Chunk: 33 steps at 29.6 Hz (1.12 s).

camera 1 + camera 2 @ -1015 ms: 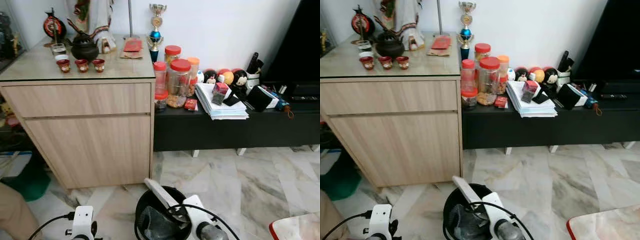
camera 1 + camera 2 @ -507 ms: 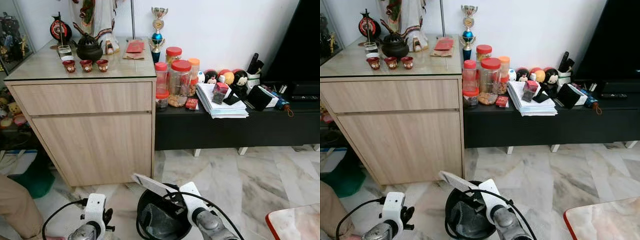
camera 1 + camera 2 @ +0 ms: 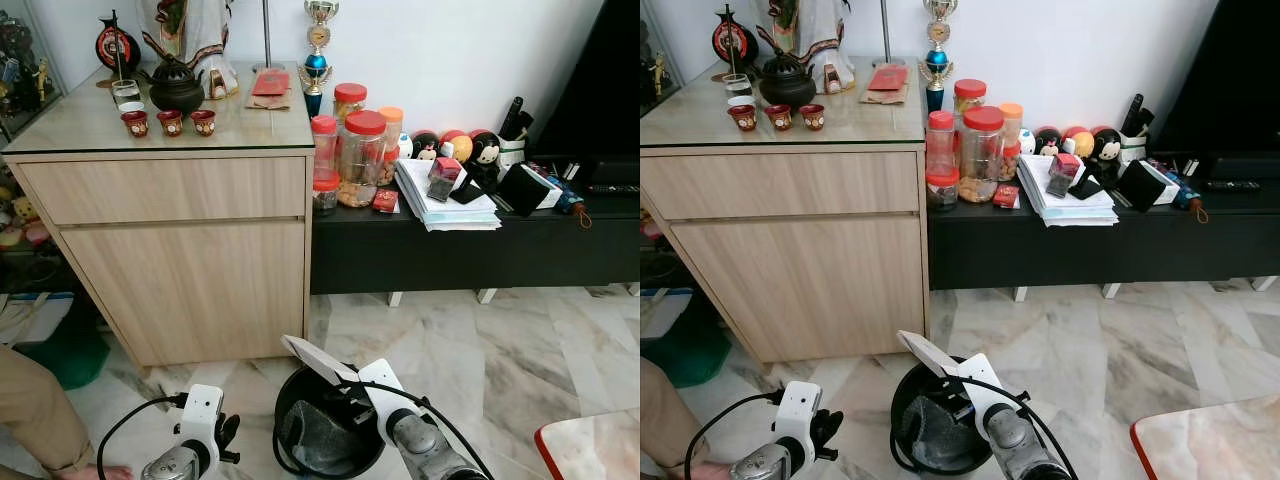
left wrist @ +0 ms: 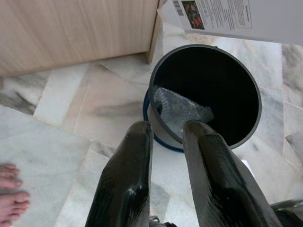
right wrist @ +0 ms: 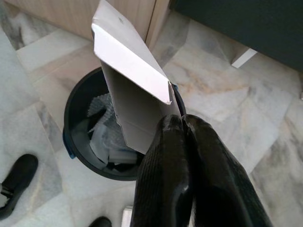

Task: Picking trash to rubbish bin

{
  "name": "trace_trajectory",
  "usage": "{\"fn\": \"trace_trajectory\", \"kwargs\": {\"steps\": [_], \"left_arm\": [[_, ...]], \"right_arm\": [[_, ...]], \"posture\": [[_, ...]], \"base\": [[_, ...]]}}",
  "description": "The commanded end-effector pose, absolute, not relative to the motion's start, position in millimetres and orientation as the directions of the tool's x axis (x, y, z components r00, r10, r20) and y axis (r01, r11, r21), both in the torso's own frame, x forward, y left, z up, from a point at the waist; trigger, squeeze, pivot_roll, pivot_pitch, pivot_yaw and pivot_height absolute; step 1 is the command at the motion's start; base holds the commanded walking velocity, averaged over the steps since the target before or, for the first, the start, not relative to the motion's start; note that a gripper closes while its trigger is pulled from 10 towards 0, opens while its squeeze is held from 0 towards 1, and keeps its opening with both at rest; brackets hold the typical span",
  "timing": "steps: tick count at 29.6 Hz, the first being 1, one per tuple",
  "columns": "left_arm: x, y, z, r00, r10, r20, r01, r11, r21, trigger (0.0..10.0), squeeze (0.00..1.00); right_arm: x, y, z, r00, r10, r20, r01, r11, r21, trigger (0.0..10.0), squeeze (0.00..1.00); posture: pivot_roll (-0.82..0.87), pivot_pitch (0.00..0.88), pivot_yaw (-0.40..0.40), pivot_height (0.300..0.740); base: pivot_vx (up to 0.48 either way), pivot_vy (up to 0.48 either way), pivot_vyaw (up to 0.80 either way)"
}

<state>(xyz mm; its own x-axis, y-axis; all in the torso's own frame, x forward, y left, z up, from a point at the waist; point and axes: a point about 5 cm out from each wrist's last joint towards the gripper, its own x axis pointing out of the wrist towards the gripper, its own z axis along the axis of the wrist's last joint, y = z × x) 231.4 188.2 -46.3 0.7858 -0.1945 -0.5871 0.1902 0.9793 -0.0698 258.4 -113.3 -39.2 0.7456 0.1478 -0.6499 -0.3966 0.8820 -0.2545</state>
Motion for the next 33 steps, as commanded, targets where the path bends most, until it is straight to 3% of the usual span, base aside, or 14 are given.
{"fn": "trace_trajectory", "kwargs": {"steps": [1, 14, 31, 32, 33], "left_arm": [[230, 186, -47, 0.780, -0.210, -0.590, 0.212, 0.975, -0.067, 10.0, 0.00], [229, 186, -47, 0.778, -0.218, -0.589, 0.218, 0.973, -0.073, 10.0, 0.00], [230, 186, -47, 0.779, -0.221, -0.586, 0.214, 0.973, -0.083, 10.0, 0.00], [229, 186, -47, 0.779, -0.221, -0.587, 0.214, 0.973, -0.083, 10.0, 0.00], [229, 186, -47, 0.779, -0.221, -0.587, 0.214, 0.973, -0.083, 10.0, 0.00]], "right_arm": [[262, -116, -37, 0.754, 0.127, -0.645, -0.388, 0.878, -0.281, 10.0, 0.00], [256, -133, -42, 0.750, 0.042, -0.661, -0.377, 0.847, -0.374, 10.0, 0.00], [257, -129, -42, 0.749, 0.056, -0.661, -0.381, 0.852, -0.358, 10.0, 0.00], [257, -129, -42, 0.749, 0.056, -0.660, -0.382, 0.851, -0.360, 10.0, 0.42], [257, -129, -42, 0.749, 0.056, -0.660, -0.382, 0.851, -0.360, 10.0, 0.42]], "posture": [[0.09, 0.023, -0.054, 0.740], [0.09, 0.027, -0.052, 0.740], [0.09, 0.028, -0.053, 0.740], [0.09, 0.028, -0.053, 0.740], [0.09, 0.028, -0.053, 0.740]], "base": [[0.000, 0.000, 0.00], [0.000, 0.000, 0.00], [0.000, 0.000, 0.00], [0.000, 0.000, 0.00], [0.000, 0.000, 0.00]]}}
